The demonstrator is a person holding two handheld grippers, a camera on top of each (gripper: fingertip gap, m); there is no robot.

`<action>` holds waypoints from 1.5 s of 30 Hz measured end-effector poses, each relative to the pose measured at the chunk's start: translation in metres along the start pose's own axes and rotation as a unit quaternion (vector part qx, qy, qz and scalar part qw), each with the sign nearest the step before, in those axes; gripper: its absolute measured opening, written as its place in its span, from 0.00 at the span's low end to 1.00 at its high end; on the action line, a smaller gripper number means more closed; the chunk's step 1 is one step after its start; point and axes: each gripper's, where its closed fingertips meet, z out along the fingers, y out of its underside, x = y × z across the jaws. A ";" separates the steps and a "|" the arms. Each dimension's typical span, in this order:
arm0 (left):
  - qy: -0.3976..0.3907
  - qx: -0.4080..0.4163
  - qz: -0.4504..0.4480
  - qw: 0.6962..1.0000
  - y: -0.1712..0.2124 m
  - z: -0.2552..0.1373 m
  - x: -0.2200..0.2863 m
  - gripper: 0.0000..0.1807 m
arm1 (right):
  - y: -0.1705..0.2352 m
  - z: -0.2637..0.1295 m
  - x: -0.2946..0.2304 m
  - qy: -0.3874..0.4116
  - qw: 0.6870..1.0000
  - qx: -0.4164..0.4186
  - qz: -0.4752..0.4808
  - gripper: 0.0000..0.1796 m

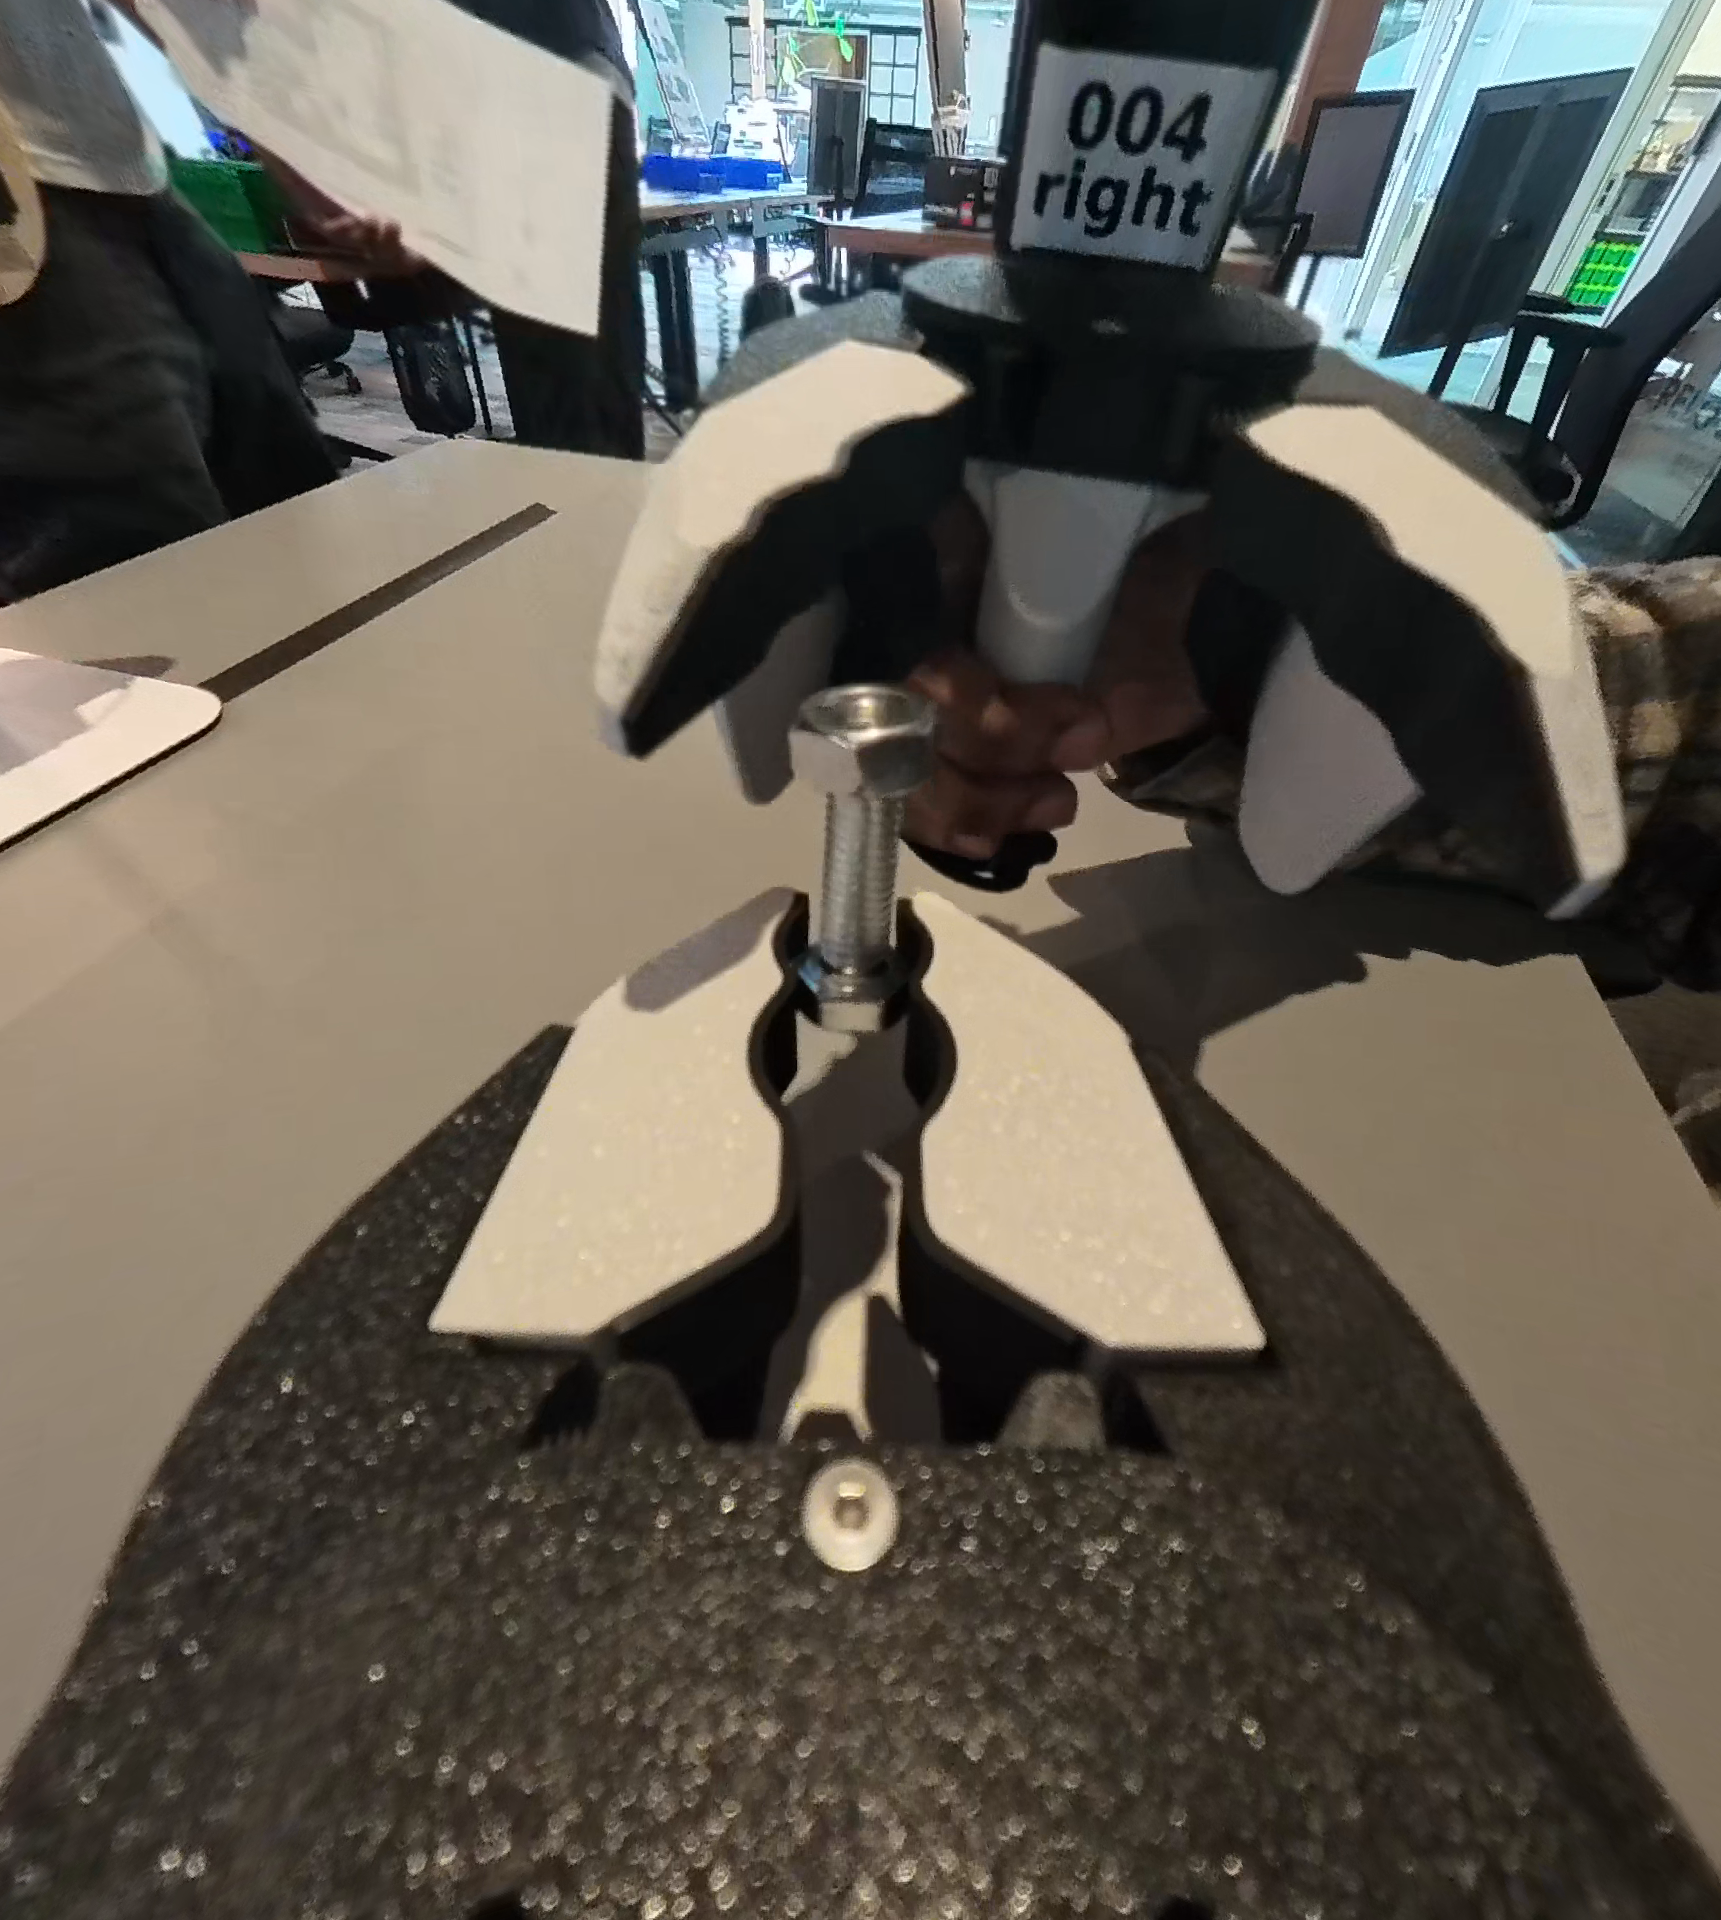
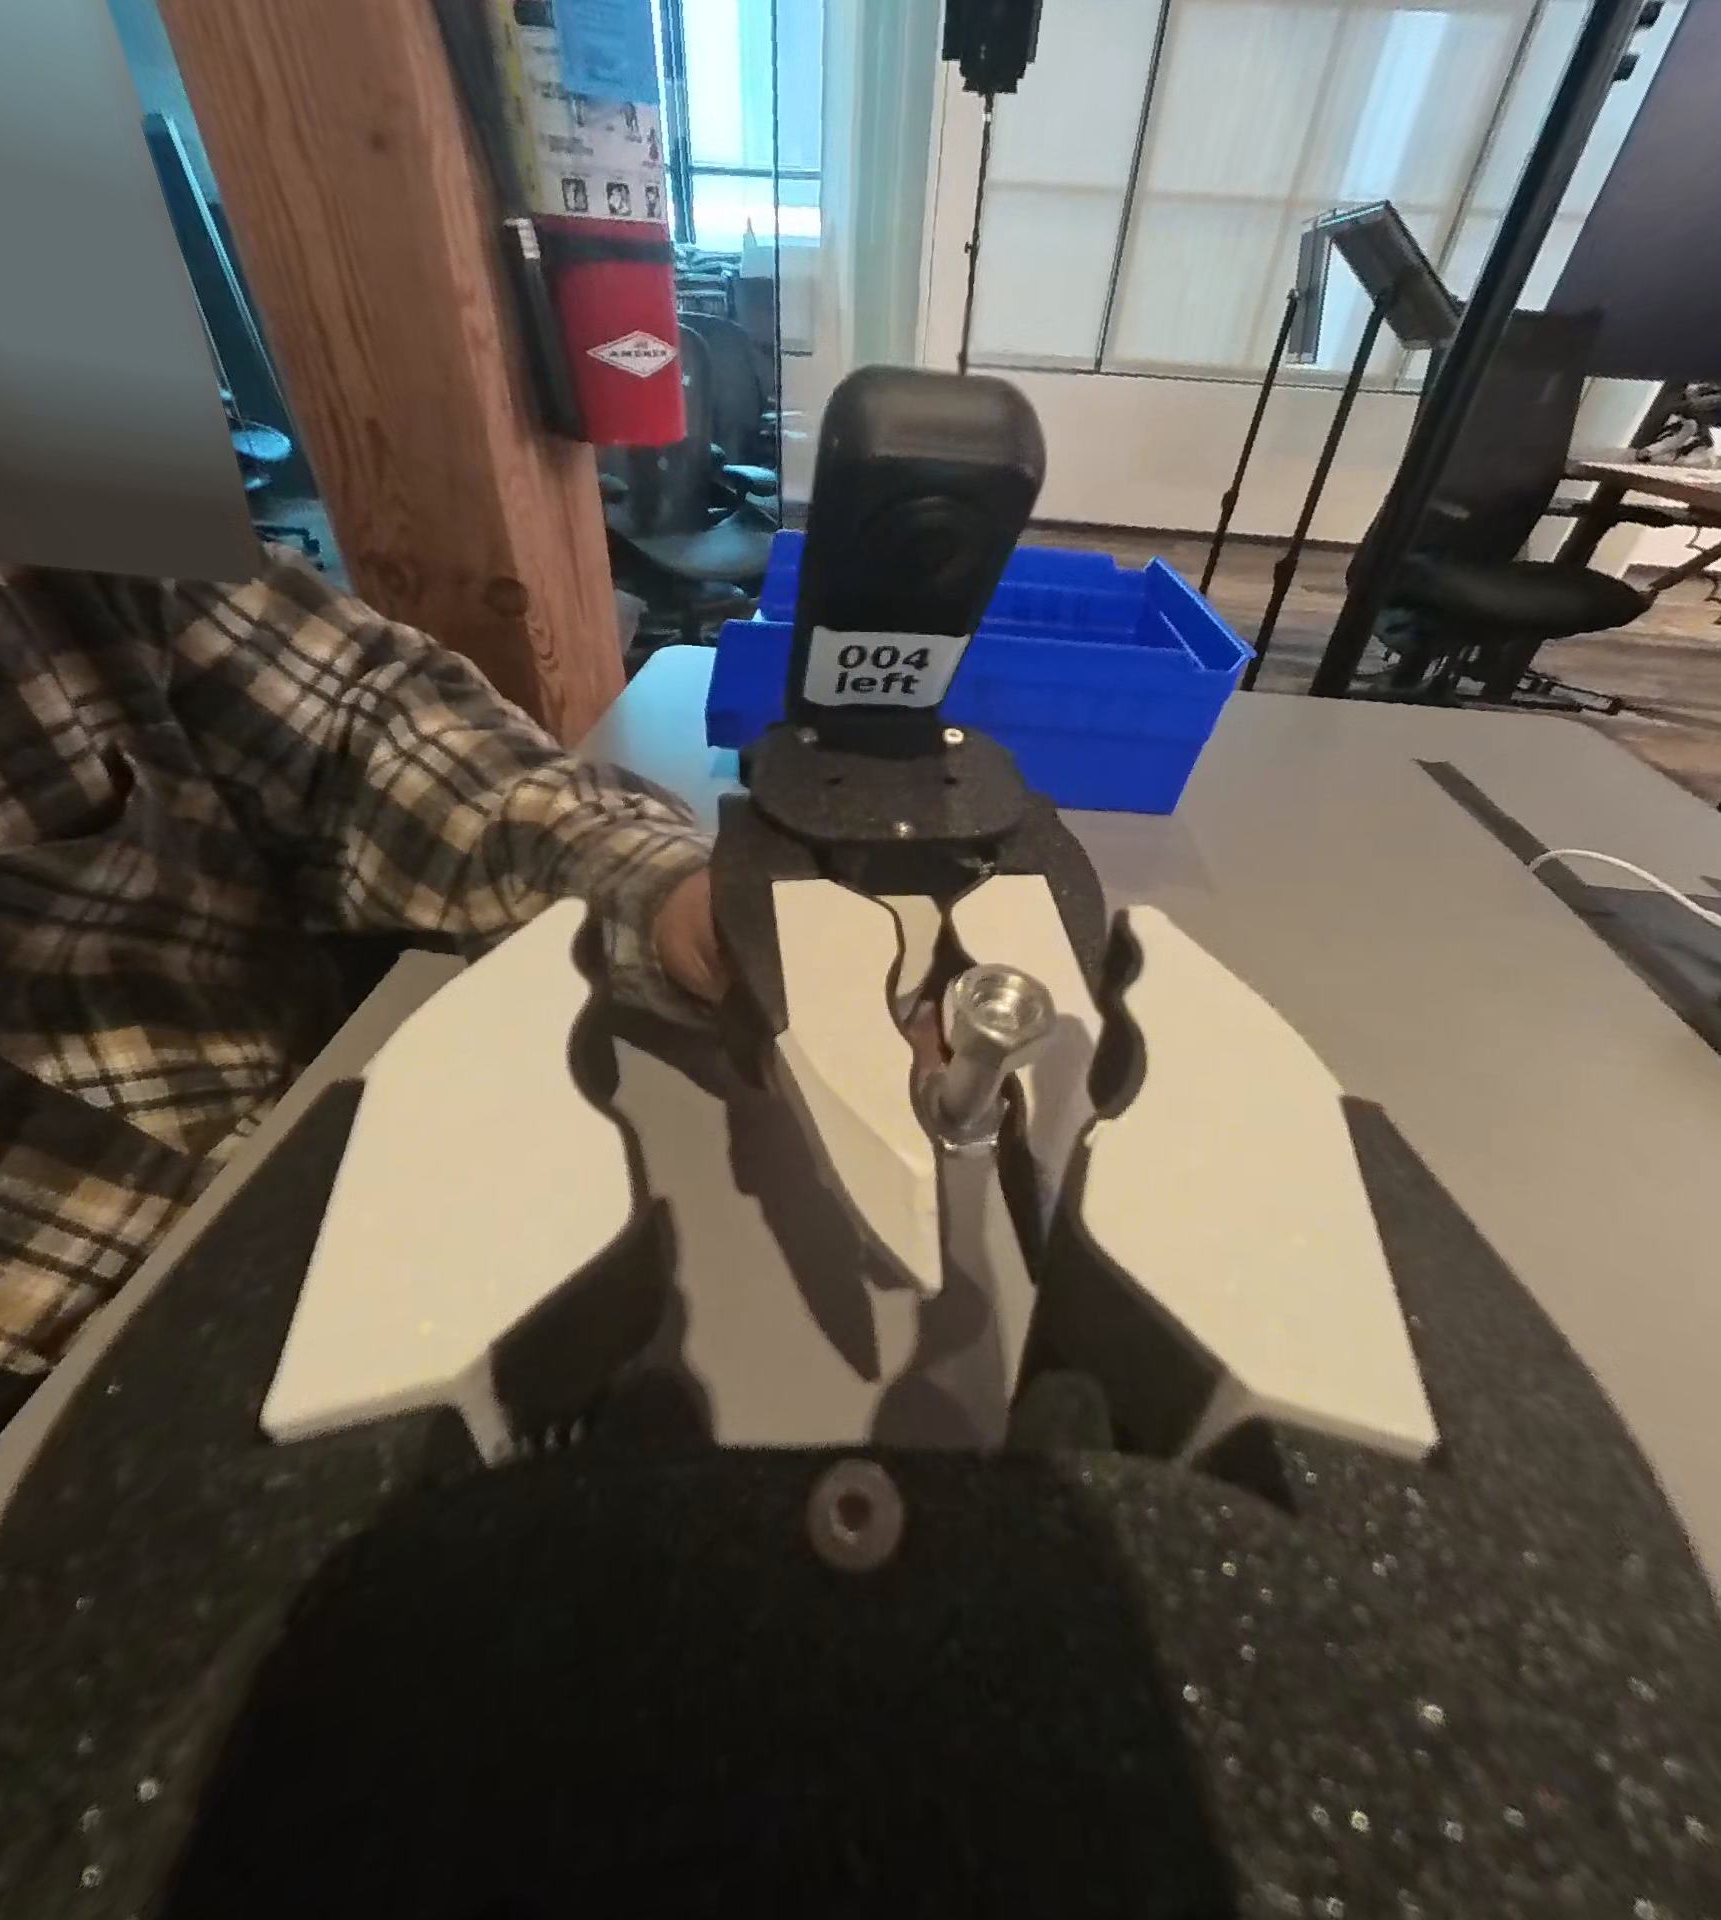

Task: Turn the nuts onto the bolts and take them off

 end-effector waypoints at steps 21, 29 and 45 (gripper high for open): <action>-0.001 0.008 -0.015 1.000 -0.002 -0.002 -0.003 0.08 | 0.002 -0.001 -0.003 -0.001 1.000 0.003 0.000 0.49; -0.002 0.009 -0.010 1.000 -0.003 -0.003 -0.003 0.08 | 0.001 -0.001 -0.004 -0.004 1.000 0.003 0.002 0.49; 0.043 0.047 -0.024 0.998 -0.013 -0.006 0.006 0.08 | -0.007 -0.001 -0.008 -0.010 0.997 0.065 0.030 0.53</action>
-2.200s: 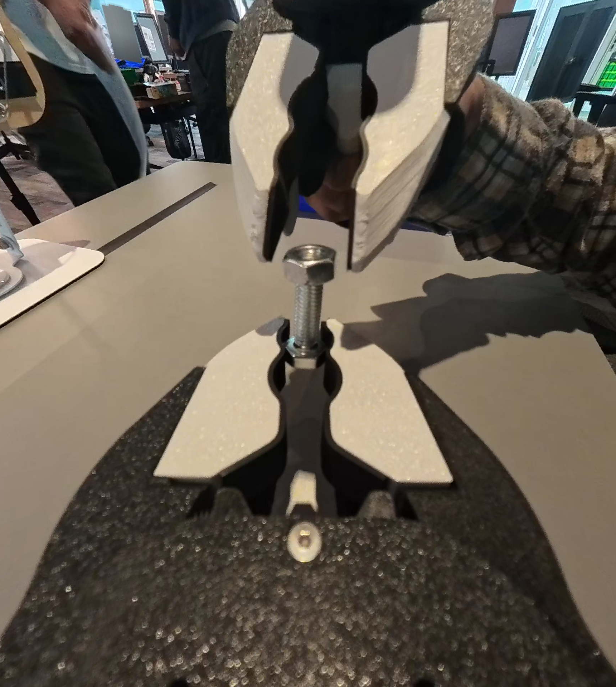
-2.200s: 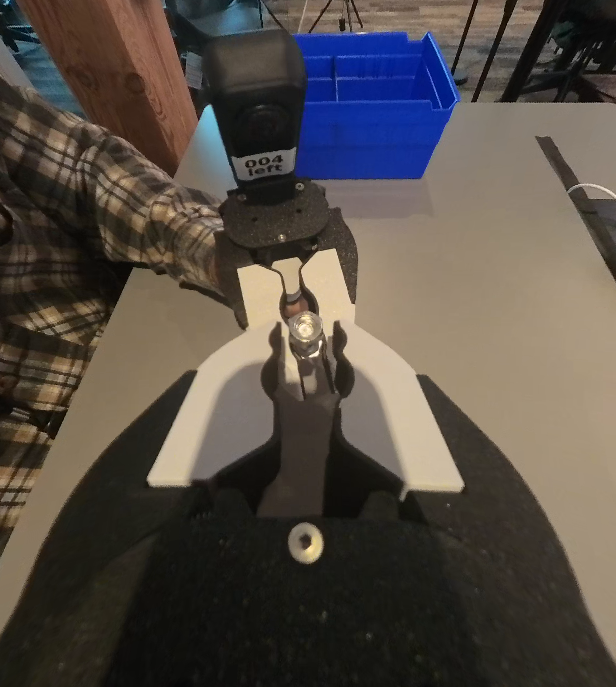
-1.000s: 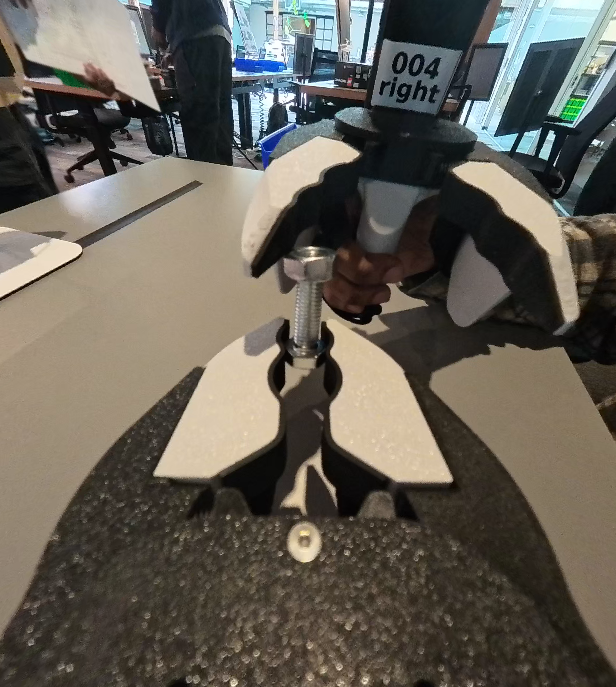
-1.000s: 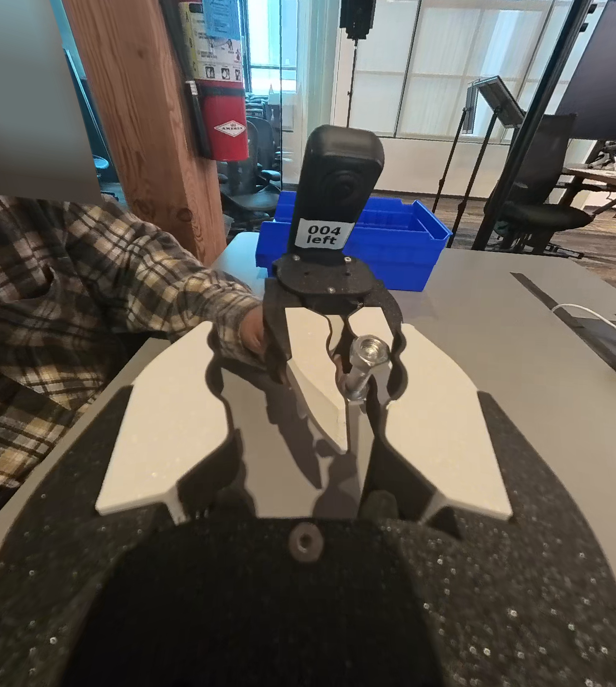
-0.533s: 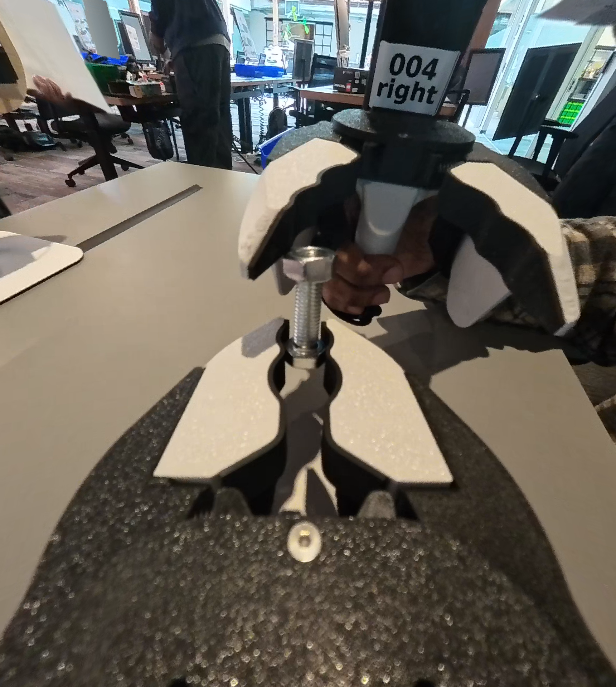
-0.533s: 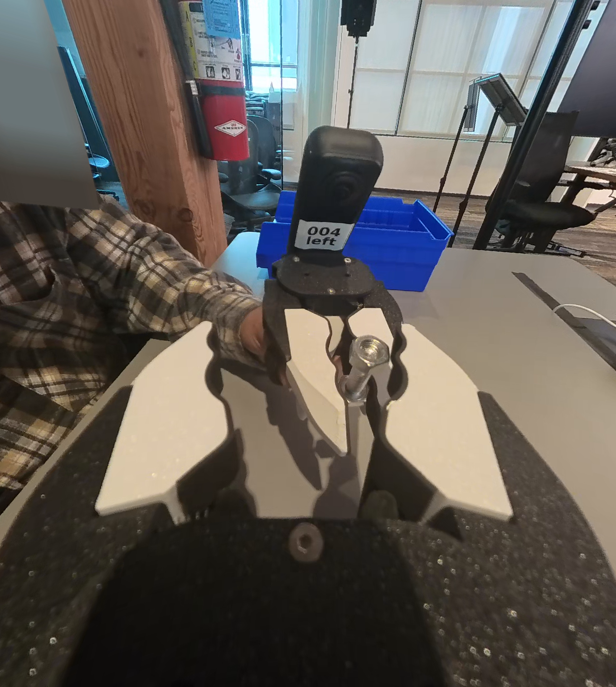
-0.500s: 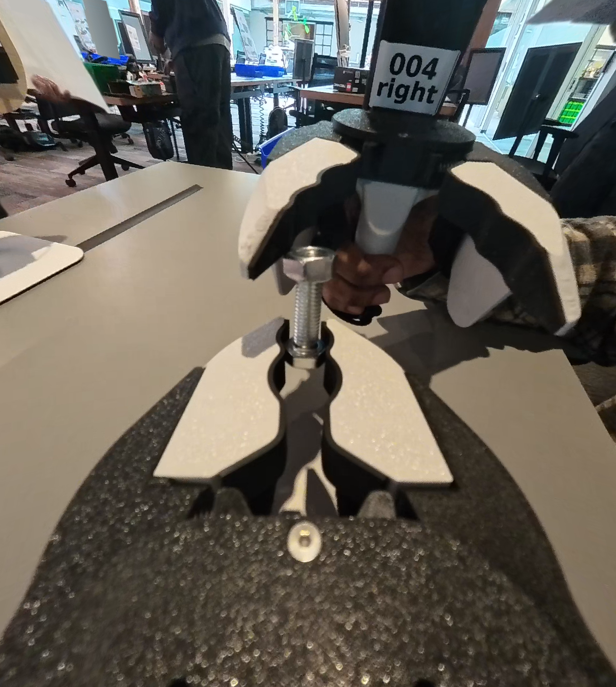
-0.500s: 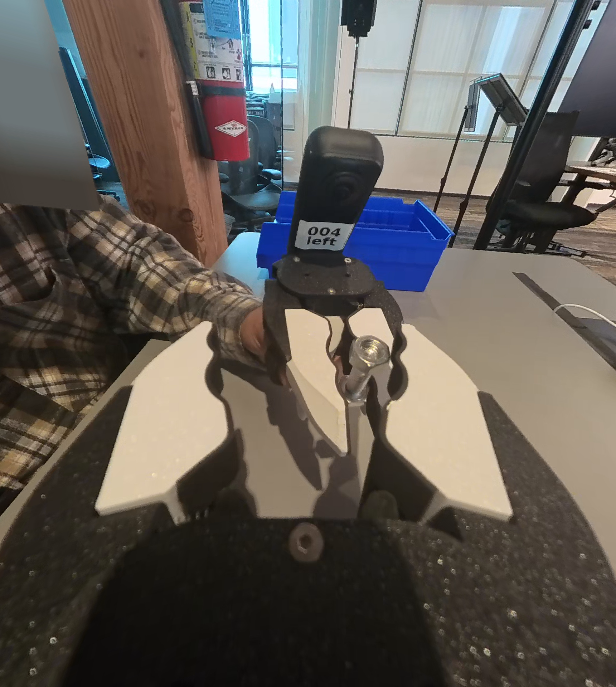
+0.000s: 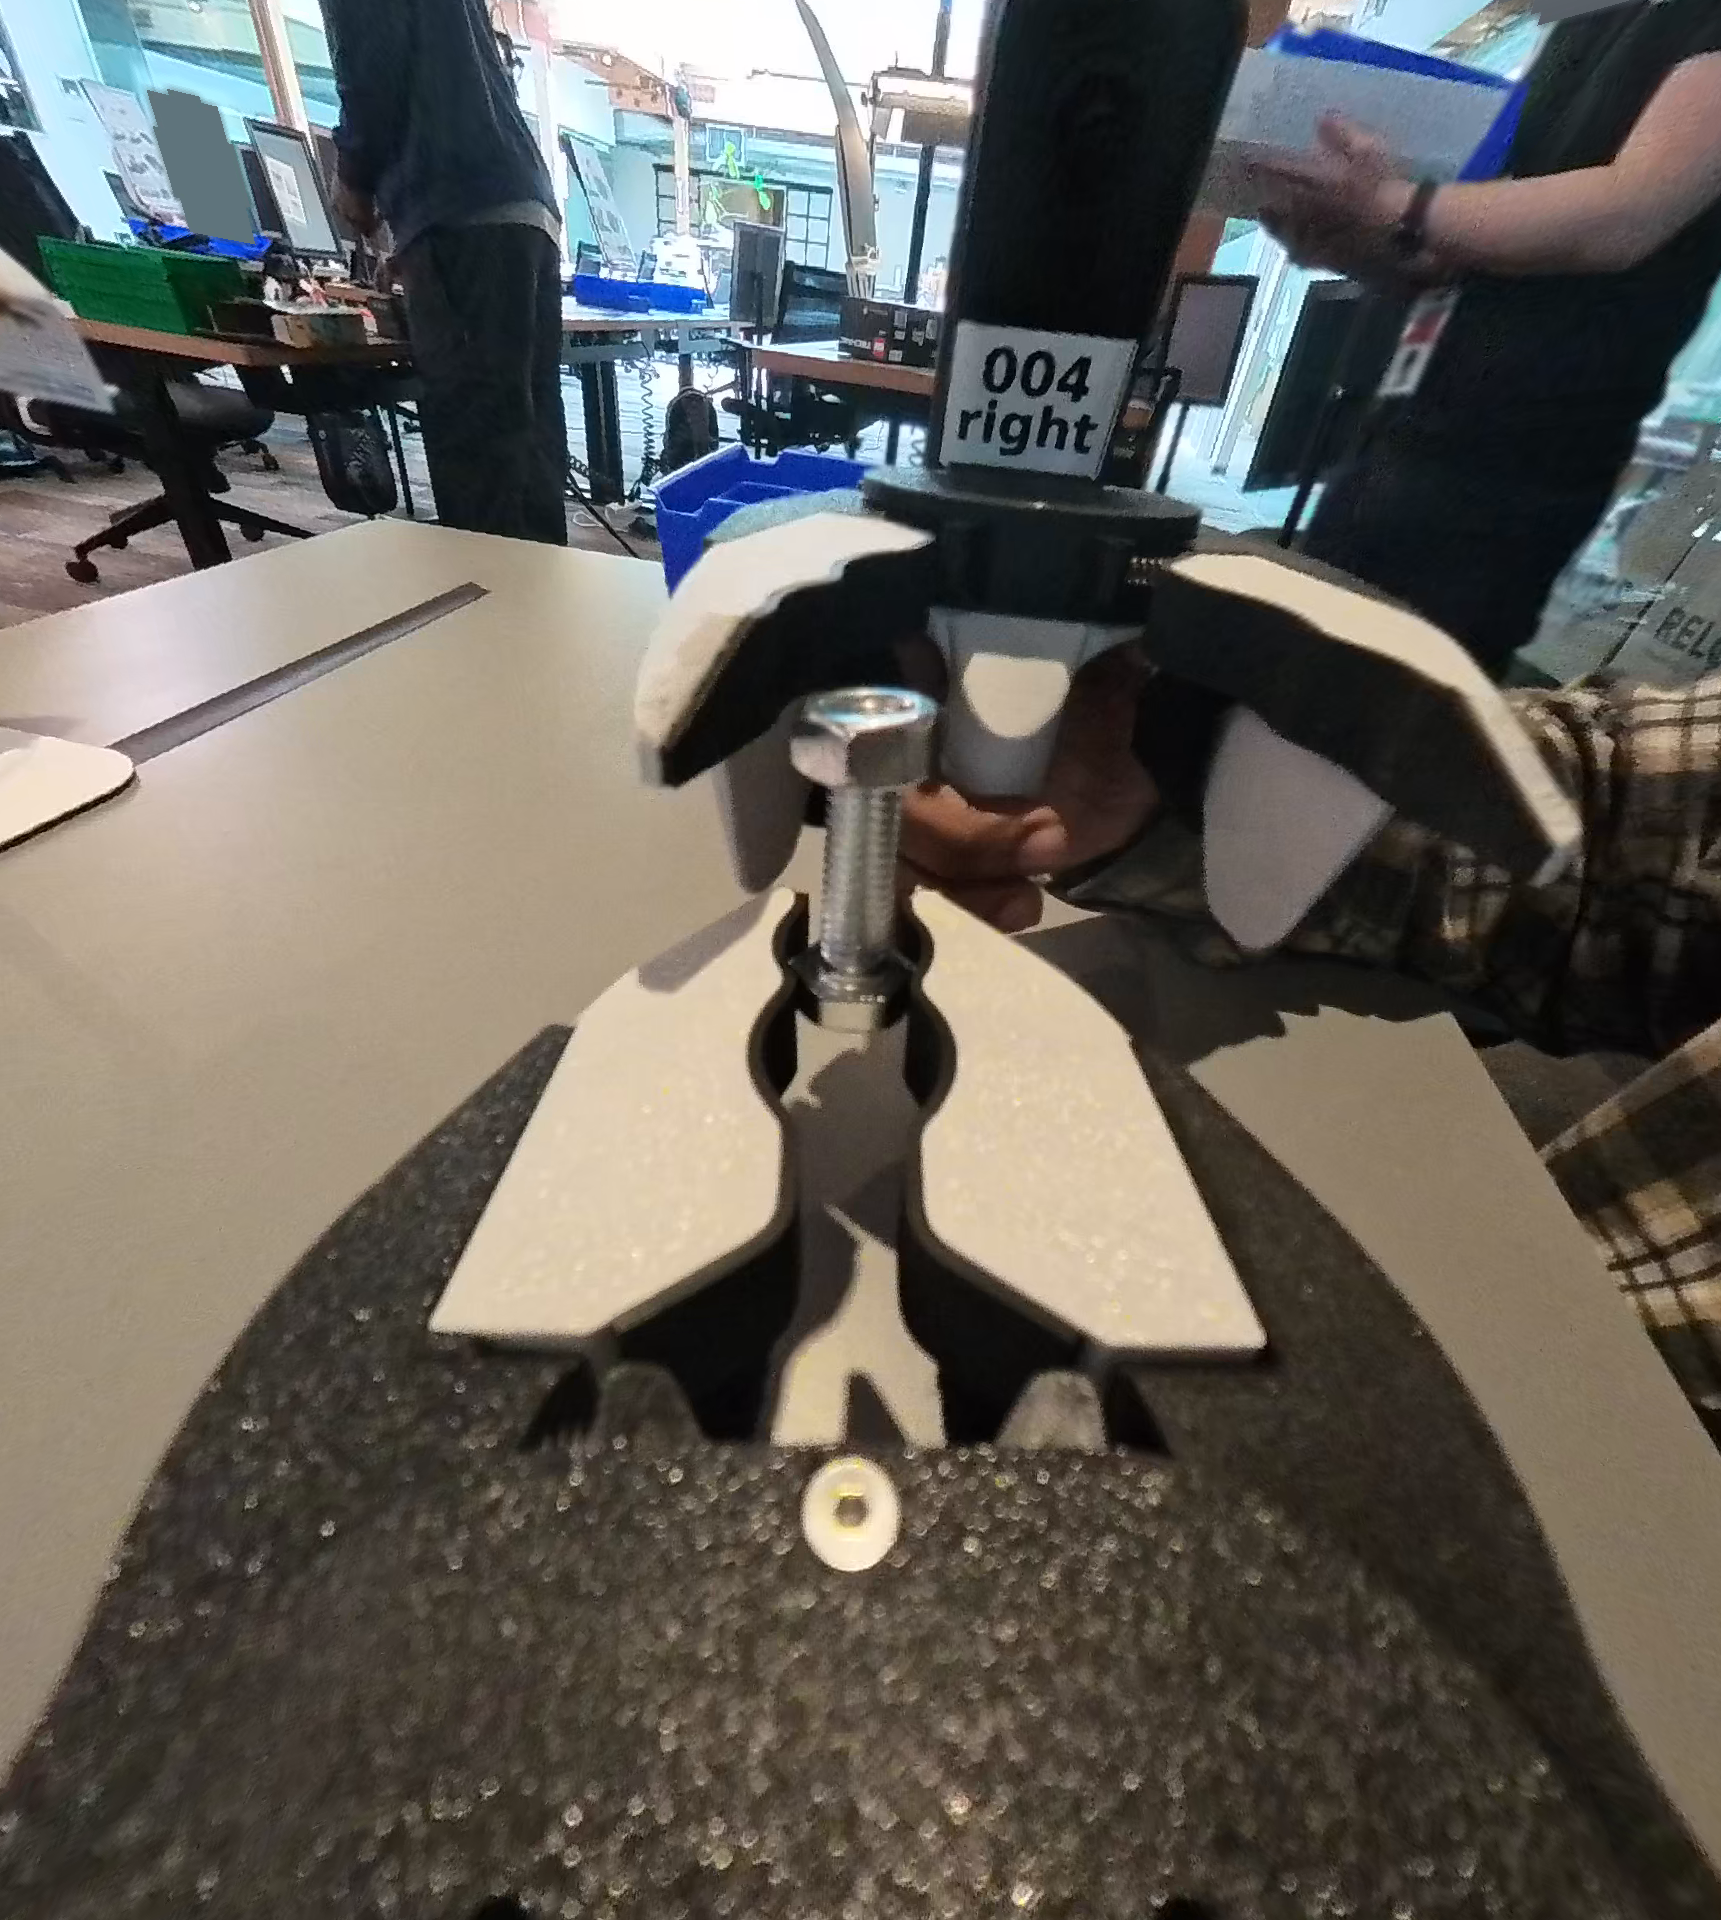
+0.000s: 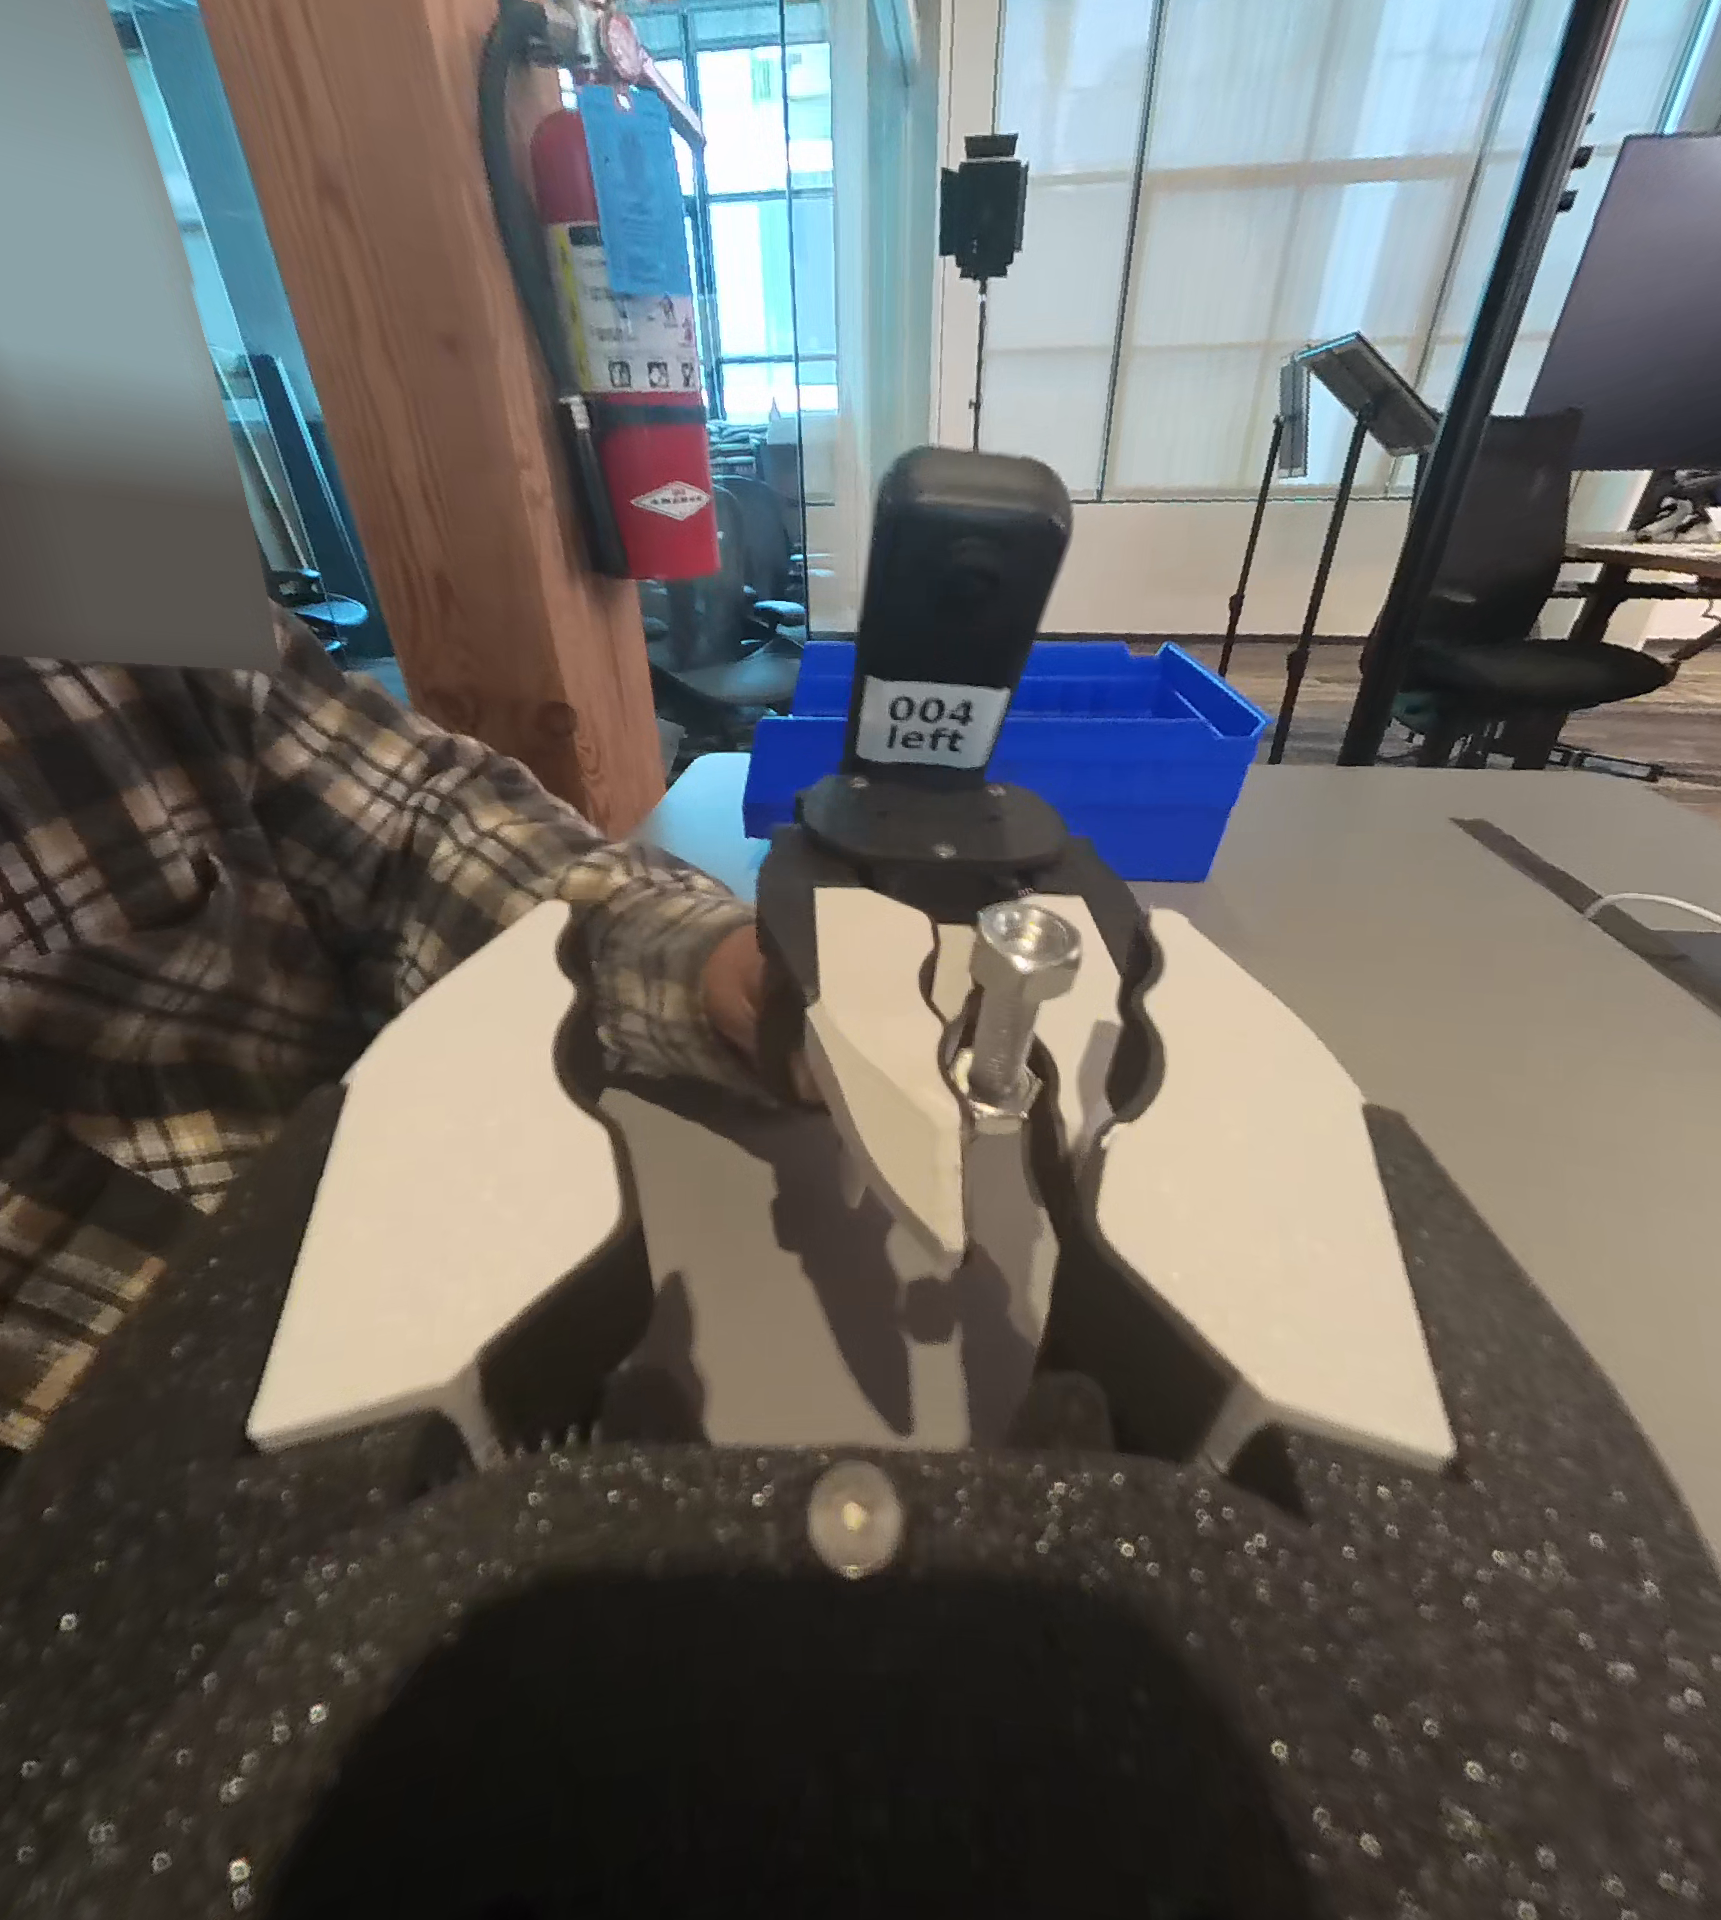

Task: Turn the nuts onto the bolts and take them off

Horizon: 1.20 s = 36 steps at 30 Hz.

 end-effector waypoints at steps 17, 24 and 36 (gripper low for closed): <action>-0.013 -0.003 0.001 1.000 0.000 -0.001 -0.003 0.08 | 0.001 0.000 -0.003 -0.006 1.000 -0.006 -0.003 0.52; -0.013 0.001 -0.001 1.000 -0.001 0.000 -0.003 0.08 | -0.004 0.001 0.001 0.005 1.000 0.003 -0.001 0.53; 0.005 0.031 0.021 0.999 -0.011 -0.001 0.007 0.09 | -0.014 -0.022 0.050 0.140 0.990 0.021 0.025 0.52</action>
